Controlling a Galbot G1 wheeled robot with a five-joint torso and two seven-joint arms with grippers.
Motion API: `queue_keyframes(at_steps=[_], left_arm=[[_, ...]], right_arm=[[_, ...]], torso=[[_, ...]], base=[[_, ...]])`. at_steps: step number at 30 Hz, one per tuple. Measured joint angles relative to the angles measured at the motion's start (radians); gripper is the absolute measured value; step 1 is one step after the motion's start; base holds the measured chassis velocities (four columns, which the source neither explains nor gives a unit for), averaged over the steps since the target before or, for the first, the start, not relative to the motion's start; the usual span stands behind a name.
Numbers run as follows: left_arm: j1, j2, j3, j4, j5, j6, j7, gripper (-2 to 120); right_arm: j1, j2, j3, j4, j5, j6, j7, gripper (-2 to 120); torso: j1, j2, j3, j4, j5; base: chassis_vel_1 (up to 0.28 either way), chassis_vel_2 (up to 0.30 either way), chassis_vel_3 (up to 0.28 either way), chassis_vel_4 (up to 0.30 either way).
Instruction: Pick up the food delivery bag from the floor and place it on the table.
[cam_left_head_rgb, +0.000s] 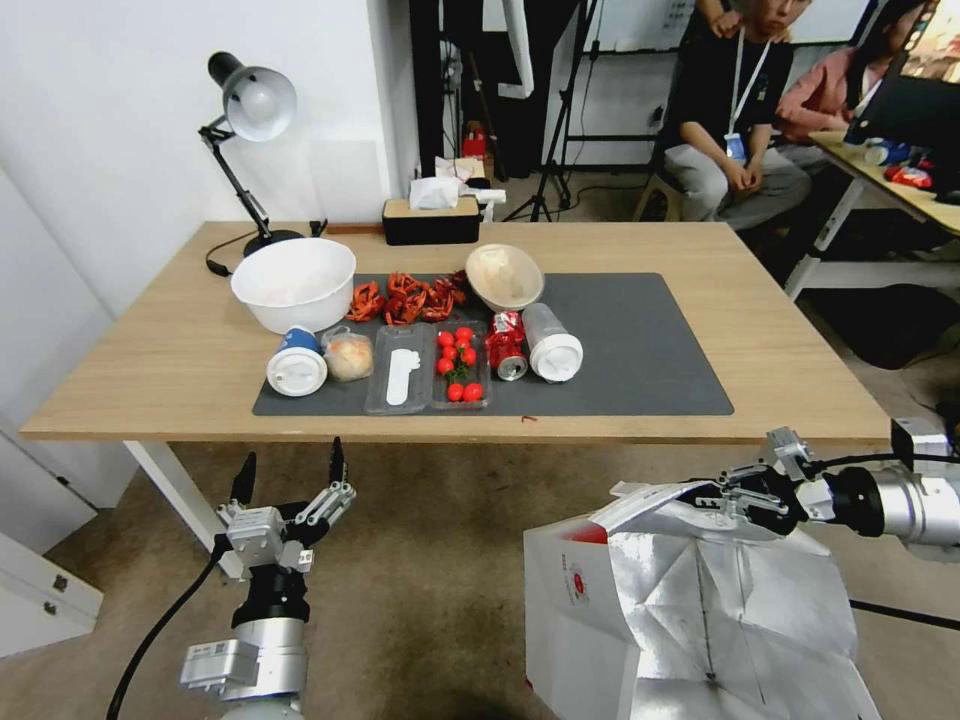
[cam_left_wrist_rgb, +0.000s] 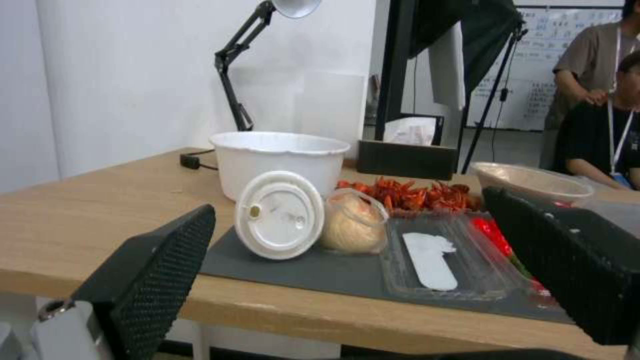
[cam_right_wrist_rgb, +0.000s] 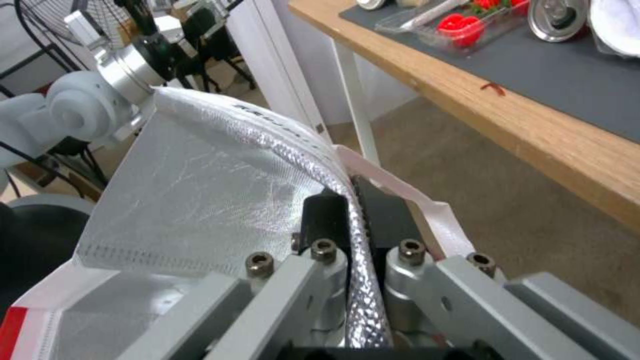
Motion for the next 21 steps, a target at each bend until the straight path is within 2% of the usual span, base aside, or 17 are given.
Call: queue_keyframes(at_steps=[11, 21], left_arm=[[-0.002, -0.007, 0.004, -0.005, 0.013, -0.008, -0.004, 100], [-0.001, -0.005, 0.003, -0.016, 0.018, -0.011, -0.010, 100]], right_arm=[[-0.006, -0.057, 0.042, 0.030, 0.099, -0.016, 0.001, 0], [-0.017, -0.106, 0.098, 0.082, 0.315, -0.054, 0.049, 0]], torso=[[-0.002, -0.003, -0.002, 0.0001, 0.0000], [-0.002, -0.005, -0.003, 0.0000, 0.0001]], base=[[0.000, 0.000, 0.000, 0.000], [0.000, 0.000, 0.000, 0.000]])
